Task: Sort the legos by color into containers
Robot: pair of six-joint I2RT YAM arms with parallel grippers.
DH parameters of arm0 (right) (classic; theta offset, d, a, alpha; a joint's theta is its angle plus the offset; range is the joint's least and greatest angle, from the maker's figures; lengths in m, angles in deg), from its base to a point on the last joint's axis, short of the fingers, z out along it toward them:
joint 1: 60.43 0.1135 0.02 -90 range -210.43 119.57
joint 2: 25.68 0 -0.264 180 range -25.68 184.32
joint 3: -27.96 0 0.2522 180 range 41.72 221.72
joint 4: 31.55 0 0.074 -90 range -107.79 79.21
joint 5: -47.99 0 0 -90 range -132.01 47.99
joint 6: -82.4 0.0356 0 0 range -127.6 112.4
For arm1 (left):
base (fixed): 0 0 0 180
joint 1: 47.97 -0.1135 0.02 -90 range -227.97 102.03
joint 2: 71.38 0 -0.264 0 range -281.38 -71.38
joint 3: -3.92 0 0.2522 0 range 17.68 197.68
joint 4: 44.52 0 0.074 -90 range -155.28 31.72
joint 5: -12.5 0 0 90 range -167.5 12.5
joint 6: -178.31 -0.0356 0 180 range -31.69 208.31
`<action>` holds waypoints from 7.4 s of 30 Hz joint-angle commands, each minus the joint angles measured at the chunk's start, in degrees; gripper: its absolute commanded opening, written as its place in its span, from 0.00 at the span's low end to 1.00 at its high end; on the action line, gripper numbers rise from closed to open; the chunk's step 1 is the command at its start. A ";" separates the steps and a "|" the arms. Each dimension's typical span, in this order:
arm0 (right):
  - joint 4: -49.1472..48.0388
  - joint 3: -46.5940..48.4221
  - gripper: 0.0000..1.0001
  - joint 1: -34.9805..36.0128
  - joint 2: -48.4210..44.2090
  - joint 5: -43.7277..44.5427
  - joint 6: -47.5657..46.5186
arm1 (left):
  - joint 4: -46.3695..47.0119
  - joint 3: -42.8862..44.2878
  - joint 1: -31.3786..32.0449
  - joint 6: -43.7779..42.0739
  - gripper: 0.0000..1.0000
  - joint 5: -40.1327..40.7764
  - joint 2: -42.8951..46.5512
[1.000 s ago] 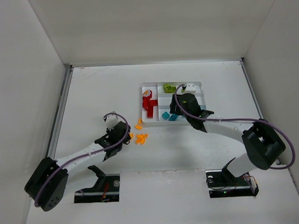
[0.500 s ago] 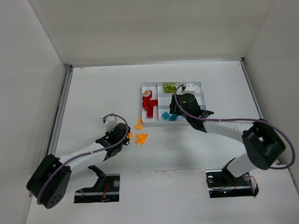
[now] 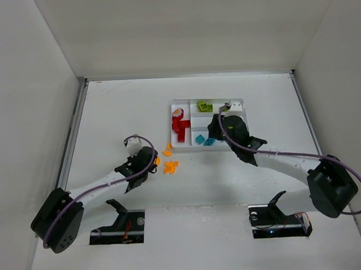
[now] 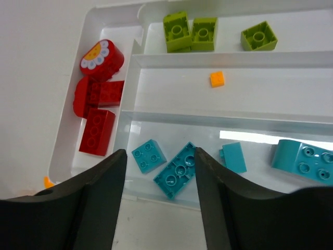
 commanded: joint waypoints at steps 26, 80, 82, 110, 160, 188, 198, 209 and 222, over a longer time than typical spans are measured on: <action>-11.20 -10.77 0.40 -9.54 -12.71 2.43 10.89 | 13.70 46.42 4.19 -5.79 0.02 -13.24 -36.98; -11.03 -7.08 0.38 -4.45 -9.29 -0.99 7.91 | 10.70 12.07 4.11 -14.84 0.30 -4.45 -12.73; -11.12 -6.82 0.38 -4.10 -8.85 -0.99 7.64 | 12.72 12.86 3.76 -16.34 0.31 -4.62 -15.10; -10.85 -4.62 0.39 -0.75 -5.86 -1.08 6.68 | 18.27 19.02 -0.02 -21.88 0.22 -2.78 -29.44; -9.45 7.50 0.58 17.26 12.41 -16.37 -8.70 | 16.69 9.18 -6.88 -14.15 0.05 -3.56 -6.87; 6.37 28.34 0.56 21.66 36.15 -0.91 -3.34 | 23.99 -5.15 -19.44 -2.90 0.08 -17.98 13.00; 8.57 32.03 0.40 23.77 38.88 0.76 -3.61 | 23.81 -6.47 -23.40 -0.88 0.08 -21.85 15.65; 6.73 29.84 0.21 24.82 34.49 0.94 -2.99 | 24.07 -6.91 -24.20 -0.43 0.08 -22.20 15.47; -1.80 15.96 0.22 13.06 14.90 -1.34 -0.18 | 25.30 -5.94 -20.78 -2.28 0.08 -20.98 12.40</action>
